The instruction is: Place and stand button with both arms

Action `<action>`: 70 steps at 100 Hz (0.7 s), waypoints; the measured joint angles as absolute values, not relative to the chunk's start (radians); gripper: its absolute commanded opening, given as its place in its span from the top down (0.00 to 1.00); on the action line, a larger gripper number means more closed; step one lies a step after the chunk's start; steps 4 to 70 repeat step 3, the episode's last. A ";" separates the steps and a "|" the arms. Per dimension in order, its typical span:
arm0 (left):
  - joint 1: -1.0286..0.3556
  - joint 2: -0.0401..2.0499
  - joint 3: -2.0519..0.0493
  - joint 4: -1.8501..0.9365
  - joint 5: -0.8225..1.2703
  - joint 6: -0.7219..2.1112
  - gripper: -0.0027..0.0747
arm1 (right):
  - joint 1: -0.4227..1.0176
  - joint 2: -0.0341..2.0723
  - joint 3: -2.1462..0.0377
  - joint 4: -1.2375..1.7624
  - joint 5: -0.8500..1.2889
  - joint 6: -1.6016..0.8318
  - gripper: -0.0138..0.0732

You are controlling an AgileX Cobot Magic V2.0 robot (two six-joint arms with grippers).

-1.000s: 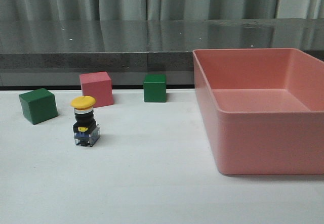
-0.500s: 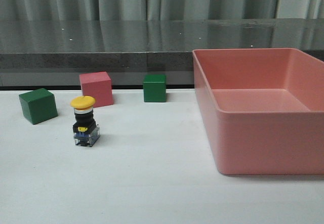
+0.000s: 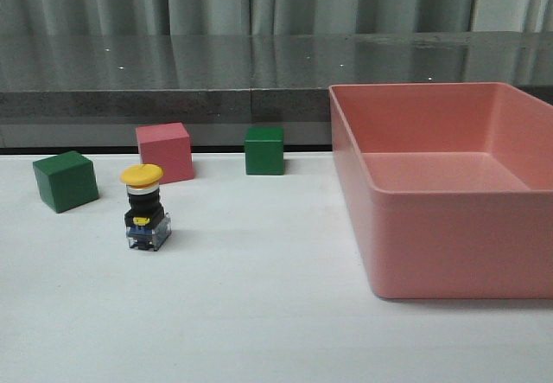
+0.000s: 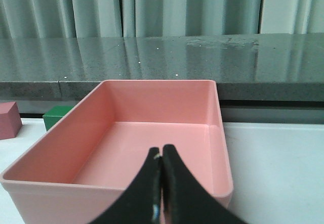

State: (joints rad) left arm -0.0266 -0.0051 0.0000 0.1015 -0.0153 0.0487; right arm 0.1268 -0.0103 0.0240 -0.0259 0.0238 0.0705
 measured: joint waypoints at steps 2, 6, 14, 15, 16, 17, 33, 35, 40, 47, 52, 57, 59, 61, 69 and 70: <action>-0.027 -0.005 0.000 0.101 -0.015 0.049 0.99 | 0.127 -0.010 0.024 -0.026 0.024 0.070 0.91; -0.027 -0.005 0.000 0.101 -0.015 0.049 0.99 | 0.127 -0.010 0.024 -0.026 0.024 0.070 0.91; -0.027 -0.005 0.000 0.101 -0.015 0.049 0.99 | 0.127 -0.010 0.024 -0.026 0.024 0.070 0.91; -0.027 -0.005 0.000 0.101 -0.015 0.049 0.99 | 0.127 -0.010 0.024 -0.026 0.024 0.070 0.91; -0.027 -0.005 0.000 0.101 -0.015 0.049 0.99 | 0.127 -0.010 0.024 -0.026 0.024 0.070 0.91; -0.027 -0.005 0.000 0.101 -0.015 0.049 0.99 | 0.127 -0.010 0.024 -0.026 0.024 0.070 0.91; -0.027 -0.005 0.000 0.101 -0.015 0.049 0.99 | 0.127 -0.010 0.024 -0.026 0.024 0.070 0.91; -0.027 -0.005 0.000 0.101 -0.015 0.049 0.99 | 0.127 -0.010 0.024 -0.026 0.024 0.070 0.91; -0.027 -0.005 0.000 0.101 -0.015 0.049 0.99 | 0.127 -0.010 0.024 -0.026 0.024 0.070 0.91; -0.027 -0.005 0.000 0.101 -0.015 0.049 0.99 | 0.127 -0.010 0.024 -0.026 0.024 0.070 0.91; -0.027 -0.005 0.000 0.101 -0.015 0.049 0.99 | 0.127 -0.010 0.024 -0.026 0.024 0.070 0.91; -0.027 -0.005 0.000 0.101 -0.015 0.049 0.99 | 0.127 -0.010 0.024 -0.026 0.024 0.070 0.91; -0.027 -0.005 0.000 0.101 -0.015 0.049 0.99 | 0.127 -0.010 0.024 -0.026 0.024 0.070 0.91; -0.027 -0.005 0.000 0.101 -0.015 0.049 0.99 | 0.127 -0.010 0.024 -0.026 0.024 0.070 0.91; -0.027 -0.005 0.000 0.101 -0.015 0.049 0.99 | 0.127 -0.010 0.024 -0.026 0.024 0.070 0.91; -0.027 -0.005 0.000 0.101 -0.015 0.049 0.99 | 0.127 -0.010 0.024 -0.026 0.024 0.070 0.91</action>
